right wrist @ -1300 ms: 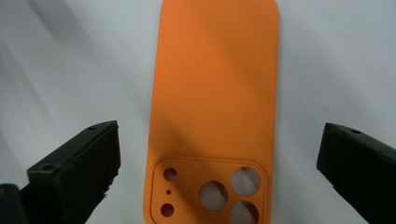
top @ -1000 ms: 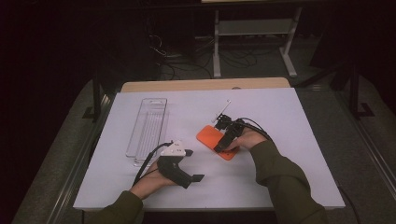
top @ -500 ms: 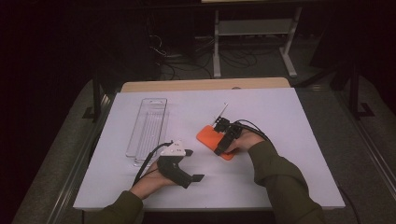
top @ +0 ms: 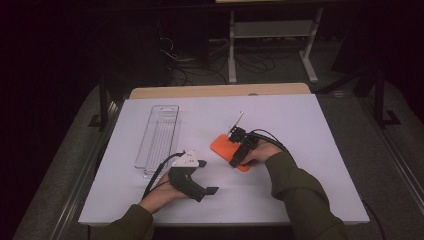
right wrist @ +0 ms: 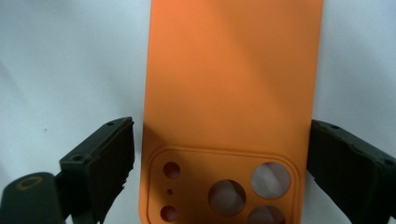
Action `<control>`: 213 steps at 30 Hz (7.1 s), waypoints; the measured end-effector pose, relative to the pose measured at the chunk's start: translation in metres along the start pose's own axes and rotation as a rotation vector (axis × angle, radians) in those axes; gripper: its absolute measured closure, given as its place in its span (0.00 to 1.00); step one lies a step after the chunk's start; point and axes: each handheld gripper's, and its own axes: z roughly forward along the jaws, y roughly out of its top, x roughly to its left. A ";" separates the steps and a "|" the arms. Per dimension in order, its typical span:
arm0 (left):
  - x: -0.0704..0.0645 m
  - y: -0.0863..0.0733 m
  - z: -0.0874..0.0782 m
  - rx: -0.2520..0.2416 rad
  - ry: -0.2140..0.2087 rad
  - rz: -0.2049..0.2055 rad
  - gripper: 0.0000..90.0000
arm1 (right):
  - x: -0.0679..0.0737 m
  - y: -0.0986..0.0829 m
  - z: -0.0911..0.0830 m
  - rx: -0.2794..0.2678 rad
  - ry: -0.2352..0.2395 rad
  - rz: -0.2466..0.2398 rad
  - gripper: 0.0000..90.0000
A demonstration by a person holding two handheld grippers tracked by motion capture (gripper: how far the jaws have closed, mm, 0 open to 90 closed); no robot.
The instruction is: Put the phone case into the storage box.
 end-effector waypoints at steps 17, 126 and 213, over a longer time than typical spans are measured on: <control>0.000 0.000 0.000 0.003 0.000 0.000 0.00 | 0.000 0.000 -0.001 0.000 -0.017 0.010 0.15; 0.045 0.078 -0.017 0.124 -0.067 0.123 0.00 | -0.029 -0.066 -0.077 -0.130 0.092 -0.247 0.17; 0.018 0.068 0.005 0.290 -0.205 0.320 0.00 | 0.056 -0.020 -0.062 -0.069 0.225 -0.618 0.17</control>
